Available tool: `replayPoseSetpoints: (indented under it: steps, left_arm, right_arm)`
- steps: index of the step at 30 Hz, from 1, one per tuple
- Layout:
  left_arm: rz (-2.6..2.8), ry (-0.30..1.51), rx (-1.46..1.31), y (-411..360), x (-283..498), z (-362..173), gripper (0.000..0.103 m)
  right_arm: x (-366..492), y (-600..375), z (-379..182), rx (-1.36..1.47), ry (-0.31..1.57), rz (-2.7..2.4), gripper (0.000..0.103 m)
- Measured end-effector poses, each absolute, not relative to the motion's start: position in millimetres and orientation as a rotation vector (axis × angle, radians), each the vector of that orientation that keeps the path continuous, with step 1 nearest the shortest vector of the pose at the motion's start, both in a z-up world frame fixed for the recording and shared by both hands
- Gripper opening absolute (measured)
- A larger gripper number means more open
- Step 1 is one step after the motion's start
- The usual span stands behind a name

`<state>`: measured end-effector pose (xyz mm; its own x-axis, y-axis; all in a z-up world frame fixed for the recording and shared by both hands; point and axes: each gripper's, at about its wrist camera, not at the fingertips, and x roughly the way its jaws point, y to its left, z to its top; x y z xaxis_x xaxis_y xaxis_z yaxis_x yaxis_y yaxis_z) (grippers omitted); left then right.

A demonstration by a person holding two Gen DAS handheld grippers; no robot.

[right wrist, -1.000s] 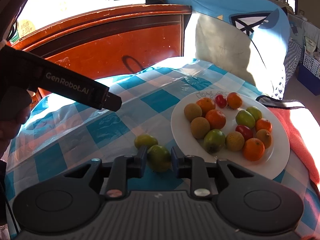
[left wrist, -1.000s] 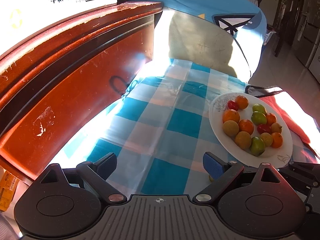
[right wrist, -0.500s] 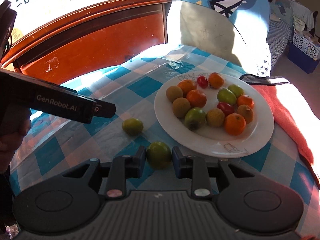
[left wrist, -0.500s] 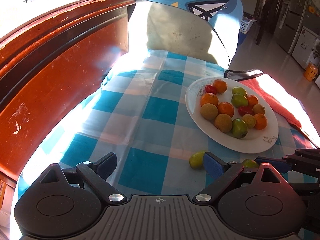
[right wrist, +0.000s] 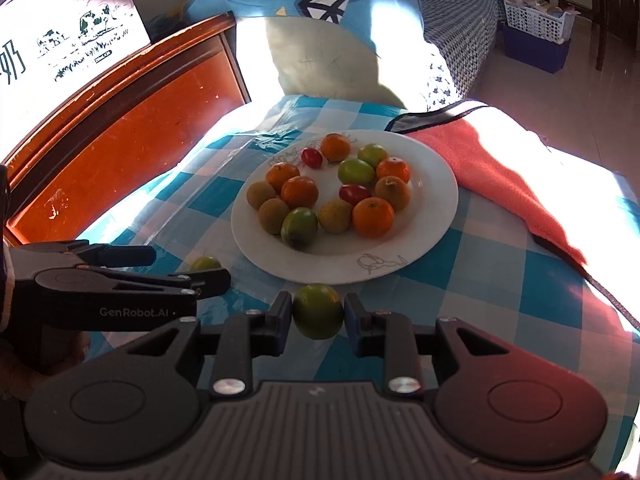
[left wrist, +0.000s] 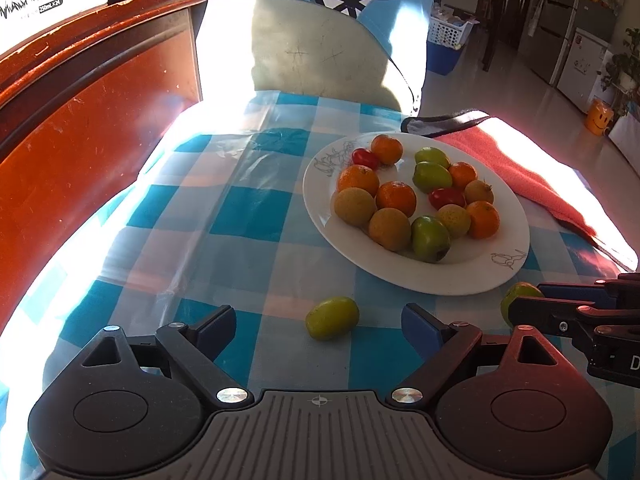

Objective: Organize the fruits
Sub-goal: 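Grasp a green fruit with the right gripper while the left grasps the other green fruit, then carry both green fruits onto the plate and open both grippers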

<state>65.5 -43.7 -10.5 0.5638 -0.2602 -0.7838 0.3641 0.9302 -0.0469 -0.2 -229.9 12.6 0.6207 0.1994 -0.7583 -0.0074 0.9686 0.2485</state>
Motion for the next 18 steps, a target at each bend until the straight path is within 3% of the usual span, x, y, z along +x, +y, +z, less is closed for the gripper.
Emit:
replayPoseSetpoints:
  steps: [6, 16, 18]
  left_arm:
    - [-0.356, 0.91, 0.112, -46.2, 68.5, -14.6, 0.087]
    - [-0.372, 0.915, 0.093, -45.4, 70.2, -15.7, 0.027]
    - [-0.371, 0.918, 0.076, -43.4, 70.9, -14.3, 0.027]
  right_arm:
    - [1.2, -234.8, 14.6, 0.269, 0.898, 0.115, 0.029]
    - [2.3, -238.9, 16.3, 0.314, 0.897, 0.112, 0.029]
    - [2.5, -240.4, 15.1, 0.33, 0.903, 0.107, 0.029]
